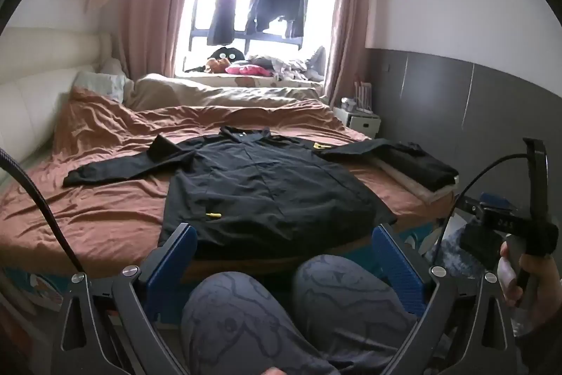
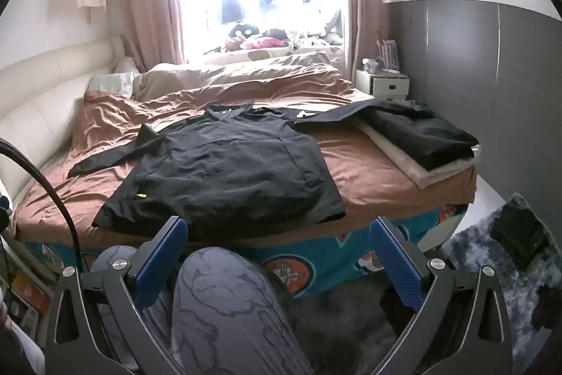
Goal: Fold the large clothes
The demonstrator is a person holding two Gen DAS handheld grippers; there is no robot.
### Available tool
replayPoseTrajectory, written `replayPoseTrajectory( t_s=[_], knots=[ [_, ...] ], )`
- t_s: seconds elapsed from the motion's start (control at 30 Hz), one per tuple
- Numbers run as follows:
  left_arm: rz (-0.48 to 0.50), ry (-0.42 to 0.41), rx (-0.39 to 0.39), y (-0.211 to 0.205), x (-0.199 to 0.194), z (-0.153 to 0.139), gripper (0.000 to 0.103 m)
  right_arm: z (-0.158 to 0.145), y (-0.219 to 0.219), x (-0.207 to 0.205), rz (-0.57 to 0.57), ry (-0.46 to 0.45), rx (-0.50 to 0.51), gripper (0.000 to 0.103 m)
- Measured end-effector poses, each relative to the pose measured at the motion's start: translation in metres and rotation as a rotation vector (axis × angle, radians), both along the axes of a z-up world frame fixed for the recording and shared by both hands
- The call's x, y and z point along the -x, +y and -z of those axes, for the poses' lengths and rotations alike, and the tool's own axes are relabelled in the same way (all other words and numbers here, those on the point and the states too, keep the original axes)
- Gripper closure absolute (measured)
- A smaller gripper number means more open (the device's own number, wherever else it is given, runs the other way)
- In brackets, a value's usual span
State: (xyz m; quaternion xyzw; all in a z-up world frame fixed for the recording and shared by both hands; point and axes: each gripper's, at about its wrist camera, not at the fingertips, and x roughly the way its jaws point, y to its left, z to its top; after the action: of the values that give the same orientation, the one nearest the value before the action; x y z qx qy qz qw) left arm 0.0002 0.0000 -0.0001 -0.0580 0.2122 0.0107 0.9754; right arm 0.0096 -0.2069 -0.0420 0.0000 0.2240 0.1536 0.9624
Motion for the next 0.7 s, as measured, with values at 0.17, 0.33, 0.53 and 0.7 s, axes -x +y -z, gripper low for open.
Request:
replayPoseTrajectory(
  t_s=[0.17,0.33,0.53,0.7],
  knots=[
    [0.007,-0.017,0.014,0.001,0.0,0.0,0.002,-0.003,-0.002,0.002,-0.008,0.001,-0.019,0.0],
    [0.018,-0.021,0.009,0.0,0.004,-0.001,0.003,-0.003,-0.005,0.004,-0.011,-0.011,-0.022,0.0],
    [0.025,-0.013,0.008,0.0,0.003,-0.004,0.002,-0.002,-0.005,0.008,-0.008,-0.014,-0.013,0.0],
    [0.032,-0.017,0.004,-0.004,0.008,-0.008,0.003,-0.002,0.001,0.006,0.0,-0.014,-0.018,0.0]
  ],
)
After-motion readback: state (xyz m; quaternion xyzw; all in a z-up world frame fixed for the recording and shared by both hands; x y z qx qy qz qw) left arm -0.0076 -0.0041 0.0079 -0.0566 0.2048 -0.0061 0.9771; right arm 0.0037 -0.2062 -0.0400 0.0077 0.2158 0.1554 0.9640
